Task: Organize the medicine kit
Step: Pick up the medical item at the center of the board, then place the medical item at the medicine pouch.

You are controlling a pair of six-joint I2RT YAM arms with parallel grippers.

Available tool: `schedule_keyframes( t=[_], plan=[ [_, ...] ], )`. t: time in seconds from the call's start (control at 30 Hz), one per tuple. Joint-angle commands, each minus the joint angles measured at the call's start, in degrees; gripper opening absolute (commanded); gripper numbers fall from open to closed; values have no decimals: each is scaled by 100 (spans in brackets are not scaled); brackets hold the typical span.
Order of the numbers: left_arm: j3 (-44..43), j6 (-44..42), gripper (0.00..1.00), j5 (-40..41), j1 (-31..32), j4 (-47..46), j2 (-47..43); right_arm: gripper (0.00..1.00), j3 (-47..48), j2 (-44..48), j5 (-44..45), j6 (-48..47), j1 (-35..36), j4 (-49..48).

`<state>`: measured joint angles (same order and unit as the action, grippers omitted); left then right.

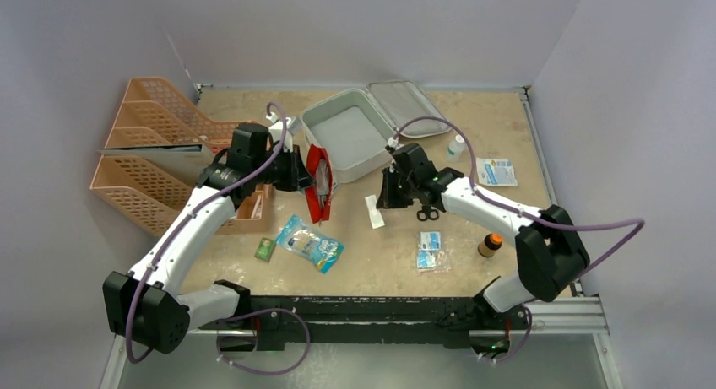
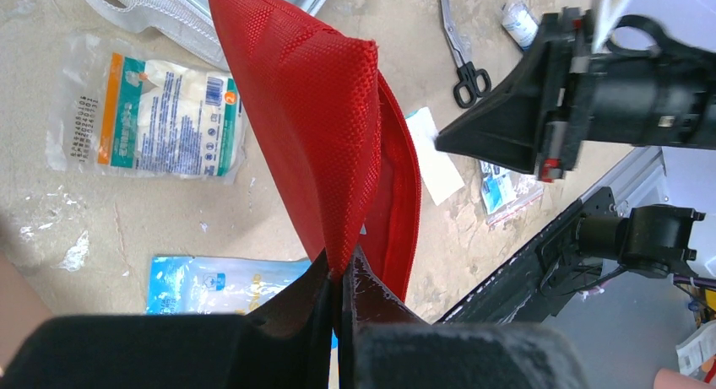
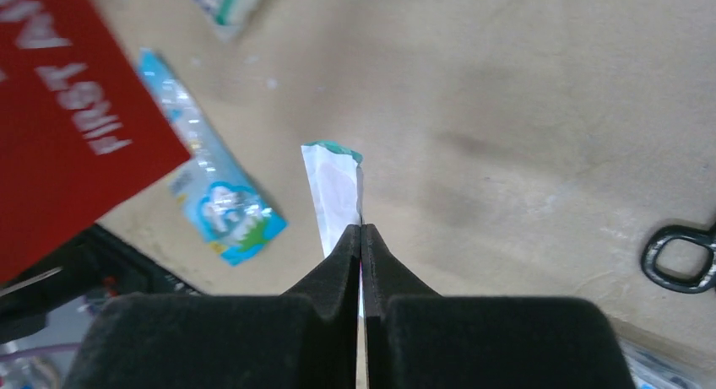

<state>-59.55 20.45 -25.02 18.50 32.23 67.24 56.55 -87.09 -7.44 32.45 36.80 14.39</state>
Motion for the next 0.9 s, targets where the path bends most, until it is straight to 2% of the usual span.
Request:
schedule_keyframes(
  t=[0.0,0.27,0.53,0.87],
  plan=[
    [-65,3,0,39,-22,-159,59,0,336,435,-486,297,-17,7],
    [-65,20,0,59,-22,-133,94,0,732,553,-1203,1399,32,-1070],
    [-55,21,0,102,-22,-135,125,0,1438,181,-1120,2046,243,-1584],
    [-30,99,0,-80,-22,-225,87,0,1567,-330,-982,2324,544,-1828]
  ],
)
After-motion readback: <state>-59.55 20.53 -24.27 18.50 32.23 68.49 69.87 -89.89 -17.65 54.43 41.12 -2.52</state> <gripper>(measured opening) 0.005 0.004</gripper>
